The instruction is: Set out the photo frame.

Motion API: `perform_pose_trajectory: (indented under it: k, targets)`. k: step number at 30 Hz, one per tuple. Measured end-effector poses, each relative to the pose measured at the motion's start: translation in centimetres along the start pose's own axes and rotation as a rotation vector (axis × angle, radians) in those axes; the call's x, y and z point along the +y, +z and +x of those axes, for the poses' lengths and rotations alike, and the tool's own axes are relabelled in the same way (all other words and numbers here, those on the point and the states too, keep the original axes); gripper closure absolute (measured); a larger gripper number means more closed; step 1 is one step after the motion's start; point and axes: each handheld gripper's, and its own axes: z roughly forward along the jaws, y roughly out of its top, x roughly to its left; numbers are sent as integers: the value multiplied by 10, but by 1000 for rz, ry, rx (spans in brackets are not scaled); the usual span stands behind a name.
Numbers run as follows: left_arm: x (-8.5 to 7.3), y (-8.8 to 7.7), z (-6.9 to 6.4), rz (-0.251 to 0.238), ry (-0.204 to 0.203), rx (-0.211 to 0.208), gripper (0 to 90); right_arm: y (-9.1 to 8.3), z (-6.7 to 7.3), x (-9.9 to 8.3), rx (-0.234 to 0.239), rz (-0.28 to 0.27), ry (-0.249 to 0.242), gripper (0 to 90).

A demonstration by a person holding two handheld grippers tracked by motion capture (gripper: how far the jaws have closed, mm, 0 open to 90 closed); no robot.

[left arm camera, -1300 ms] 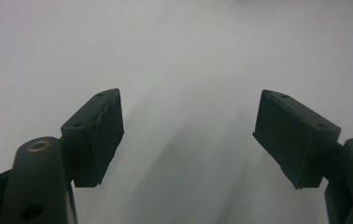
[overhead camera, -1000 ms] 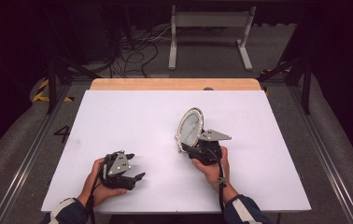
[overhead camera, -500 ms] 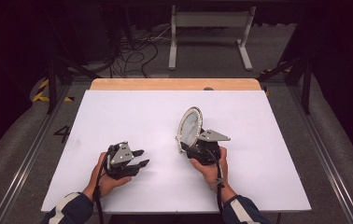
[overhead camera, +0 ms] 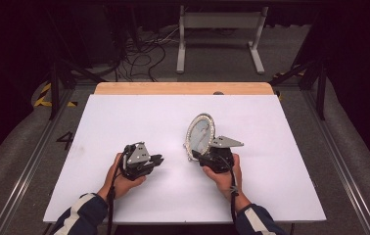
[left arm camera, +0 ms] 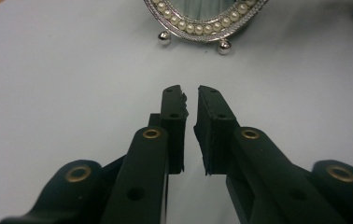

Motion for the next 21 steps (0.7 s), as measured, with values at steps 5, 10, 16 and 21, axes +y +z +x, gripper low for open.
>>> perform_pose_trajectory:
  k: [5,10,16,21]
  targets:
    - [11,11,4,-21,-1,-8,753,-5,-6,0,45,26,-15,703]
    - [13,20,2,-7,7,-17,724,-9,-10,1,75,48,-28,712]
    - [14,18,0,-12,19,-18,706,-9,-9,0,73,40,-23,700]
    - [15,20,-2,-4,44,-25,733,-6,-7,-2,58,17,-12,621]
